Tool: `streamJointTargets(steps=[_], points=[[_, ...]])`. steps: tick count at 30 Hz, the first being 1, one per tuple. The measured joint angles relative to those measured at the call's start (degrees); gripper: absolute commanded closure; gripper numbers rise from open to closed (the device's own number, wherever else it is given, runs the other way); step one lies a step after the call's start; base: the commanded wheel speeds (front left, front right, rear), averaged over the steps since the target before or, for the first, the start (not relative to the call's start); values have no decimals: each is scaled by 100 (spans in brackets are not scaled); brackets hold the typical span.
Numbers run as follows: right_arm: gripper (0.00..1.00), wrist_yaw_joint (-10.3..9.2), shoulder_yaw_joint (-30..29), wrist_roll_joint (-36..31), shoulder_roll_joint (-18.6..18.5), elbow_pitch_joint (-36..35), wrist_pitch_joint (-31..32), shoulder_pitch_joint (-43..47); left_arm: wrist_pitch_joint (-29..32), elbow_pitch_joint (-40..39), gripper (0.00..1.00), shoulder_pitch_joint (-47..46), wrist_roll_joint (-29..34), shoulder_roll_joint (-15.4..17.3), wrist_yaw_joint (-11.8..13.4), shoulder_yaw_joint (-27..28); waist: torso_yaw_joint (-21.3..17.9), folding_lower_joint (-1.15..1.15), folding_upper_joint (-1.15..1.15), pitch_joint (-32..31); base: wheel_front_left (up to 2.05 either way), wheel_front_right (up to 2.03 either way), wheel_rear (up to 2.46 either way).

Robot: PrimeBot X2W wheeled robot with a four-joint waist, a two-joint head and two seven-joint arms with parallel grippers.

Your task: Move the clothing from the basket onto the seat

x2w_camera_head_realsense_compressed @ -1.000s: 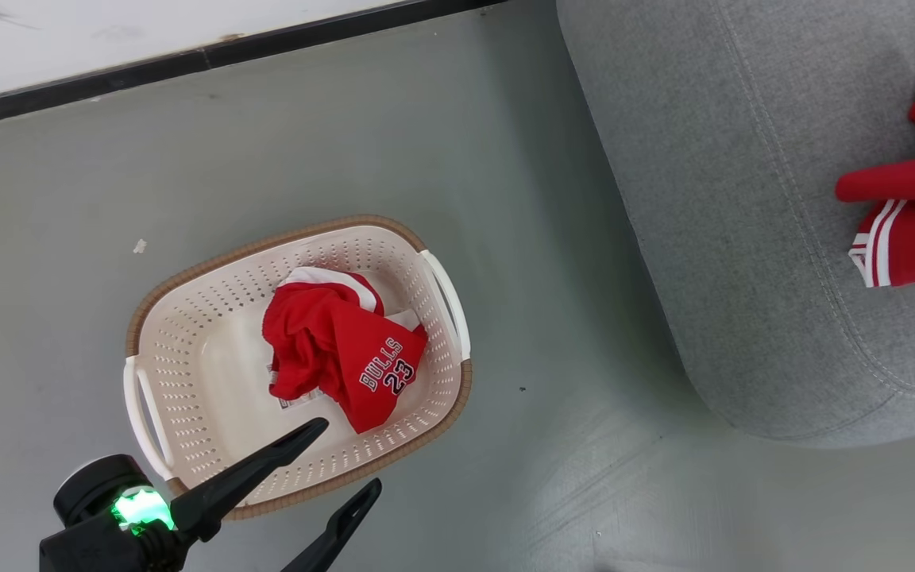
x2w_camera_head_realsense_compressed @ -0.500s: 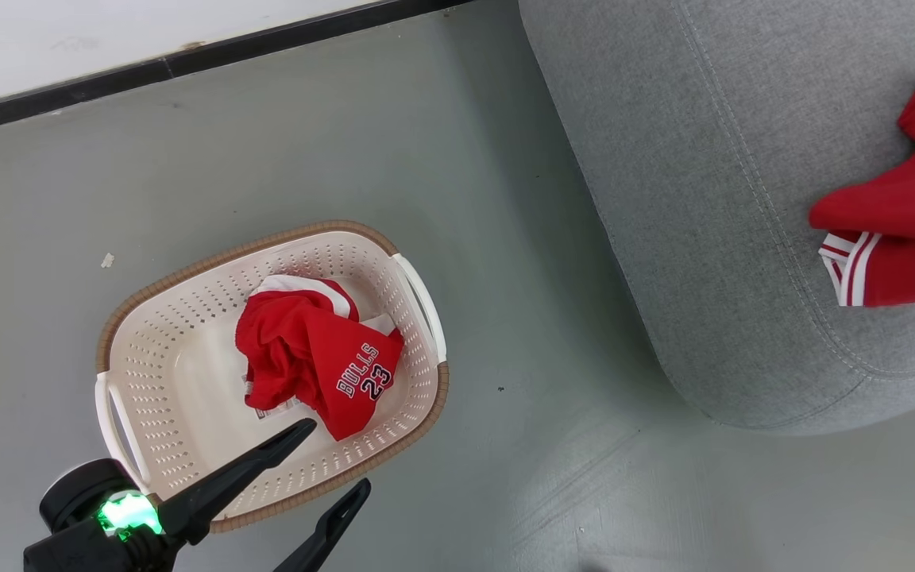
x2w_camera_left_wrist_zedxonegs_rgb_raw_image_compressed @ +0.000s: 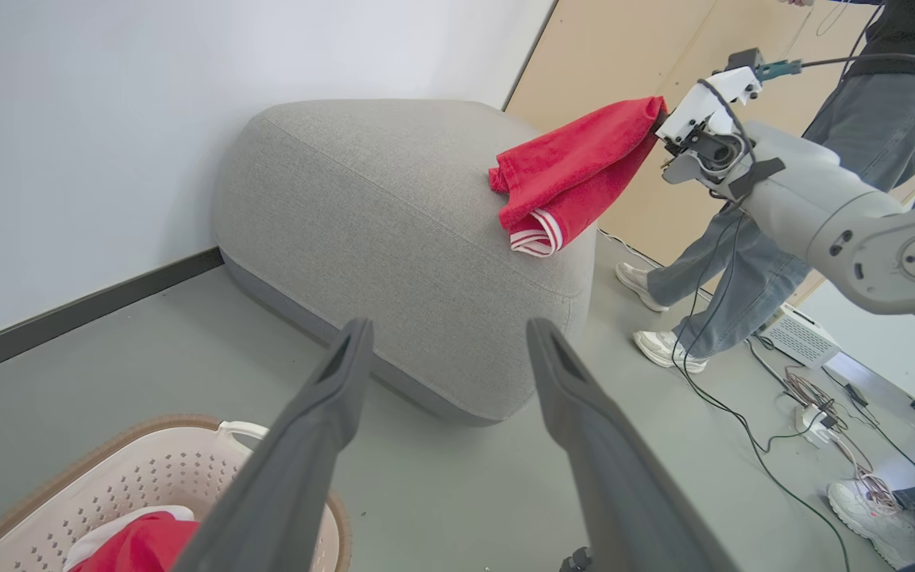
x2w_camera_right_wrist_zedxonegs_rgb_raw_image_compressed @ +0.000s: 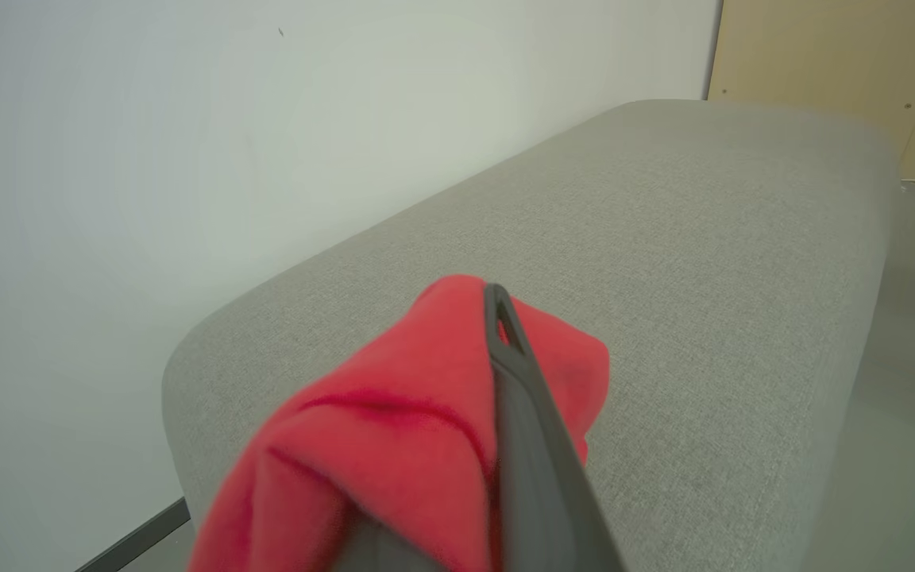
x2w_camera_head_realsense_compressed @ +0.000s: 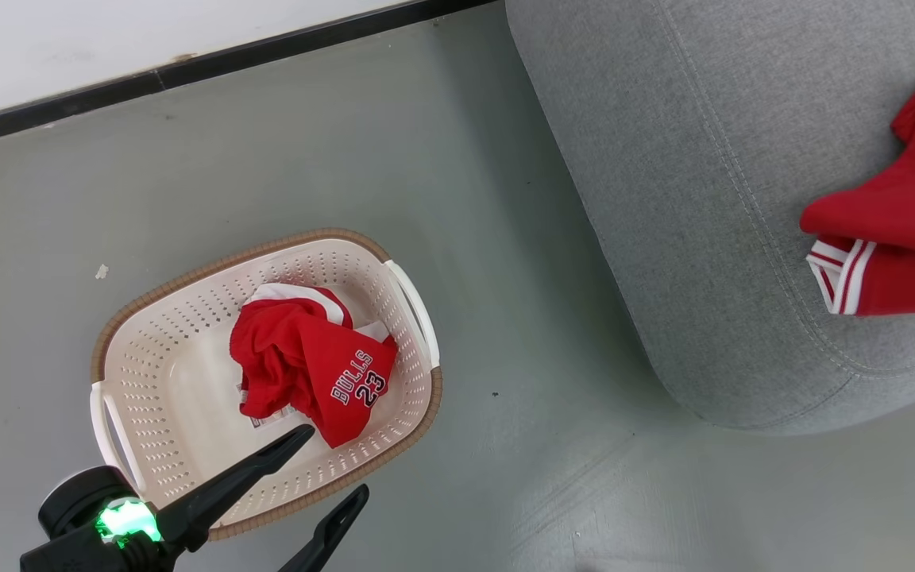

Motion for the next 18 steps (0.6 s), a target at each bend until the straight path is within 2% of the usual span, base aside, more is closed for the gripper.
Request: streamJointTargets(steps=[13, 14, 15, 16, 18], points=[[100, 0, -244, 46, 44, -4, 97, -225, -7, -42, 0, 0, -7, -26, -1, -32, 58, 0, 0, -46, 0, 0, 0], [93, 0, -244, 45, 45, -9, 97, -225, -7, -44, 0, 0, -7, -27, -1, -32, 66, 0, 0, -39, 0, 0, 0], [42, 0, -242, -8, 46, -21, 93, -224, -7, -49, 0, 0, -7, -26, 0, -30, 79, 0, 0, -23, 0, 0, 0], [4, 0, -237, -43, 46, -23, 88, -224, -7, -51, 0, 0, -7, -25, 0, -29, 85, 0, 0, -15, 0, 0, 0], [0, 0, -232, -53, 47, -11, 65, -224, -7, -51, 0, 0, -7, -24, 0, -23, 95, 0, 0, 2, 0, 0, 0]])
